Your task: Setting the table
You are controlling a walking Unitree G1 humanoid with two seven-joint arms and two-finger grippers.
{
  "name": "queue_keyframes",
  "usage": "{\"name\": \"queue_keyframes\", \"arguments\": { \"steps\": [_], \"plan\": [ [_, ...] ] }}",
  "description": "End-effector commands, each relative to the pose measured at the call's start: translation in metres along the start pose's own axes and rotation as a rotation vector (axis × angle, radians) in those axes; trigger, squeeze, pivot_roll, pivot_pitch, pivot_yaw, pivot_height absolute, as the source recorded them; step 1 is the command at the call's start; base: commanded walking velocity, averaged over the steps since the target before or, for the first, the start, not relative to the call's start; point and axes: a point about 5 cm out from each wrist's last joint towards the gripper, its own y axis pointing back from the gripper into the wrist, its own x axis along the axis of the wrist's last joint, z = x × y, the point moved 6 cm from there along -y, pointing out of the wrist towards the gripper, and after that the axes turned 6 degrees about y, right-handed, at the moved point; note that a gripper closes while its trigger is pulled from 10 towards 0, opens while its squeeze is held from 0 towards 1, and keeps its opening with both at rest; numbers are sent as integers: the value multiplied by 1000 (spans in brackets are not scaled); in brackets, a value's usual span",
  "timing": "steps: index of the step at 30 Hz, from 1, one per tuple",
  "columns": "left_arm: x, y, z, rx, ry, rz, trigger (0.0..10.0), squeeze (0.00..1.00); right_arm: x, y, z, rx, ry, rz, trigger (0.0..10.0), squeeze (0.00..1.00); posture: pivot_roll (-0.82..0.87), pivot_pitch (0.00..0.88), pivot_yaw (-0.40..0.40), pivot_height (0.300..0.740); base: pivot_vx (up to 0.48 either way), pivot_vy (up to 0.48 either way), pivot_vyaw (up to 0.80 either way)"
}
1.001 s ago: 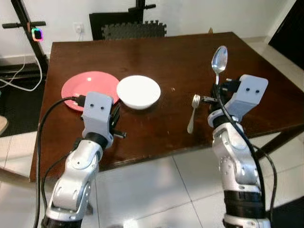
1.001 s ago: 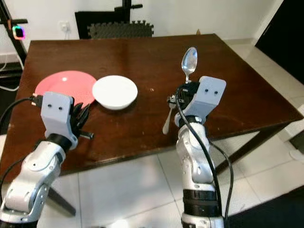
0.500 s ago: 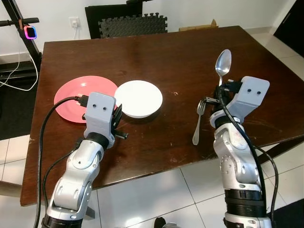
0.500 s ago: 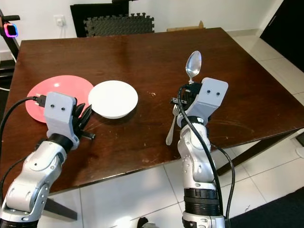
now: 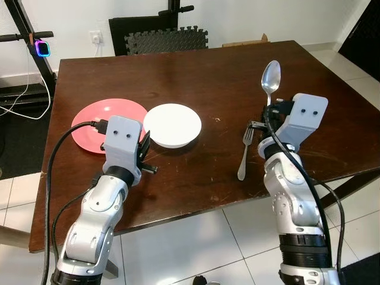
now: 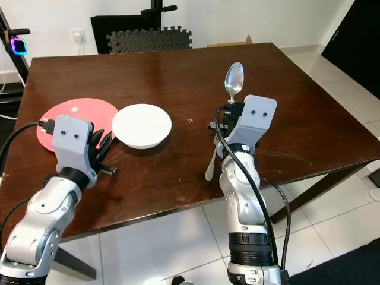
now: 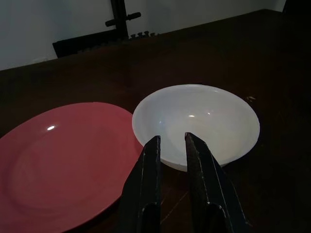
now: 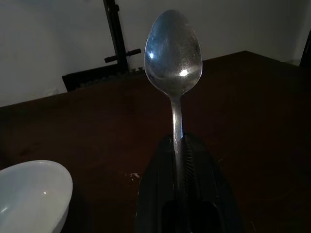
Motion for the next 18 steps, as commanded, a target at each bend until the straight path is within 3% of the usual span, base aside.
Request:
{"name": "queue_keyframes", "arguments": {
  "steps": [1,18],
  "plan": [
    [-10,2,-8,28,-11,-37,10000,0,-1,-3,2,-2,6,-9,10000,0,91,129,13,740,0,0,0],
    [-10,-3,-9,43,-10,-43,10000,0,-5,0,-4,15,0,-17,10000,0,85,120,18,740,0,0,0]
  ]
}}
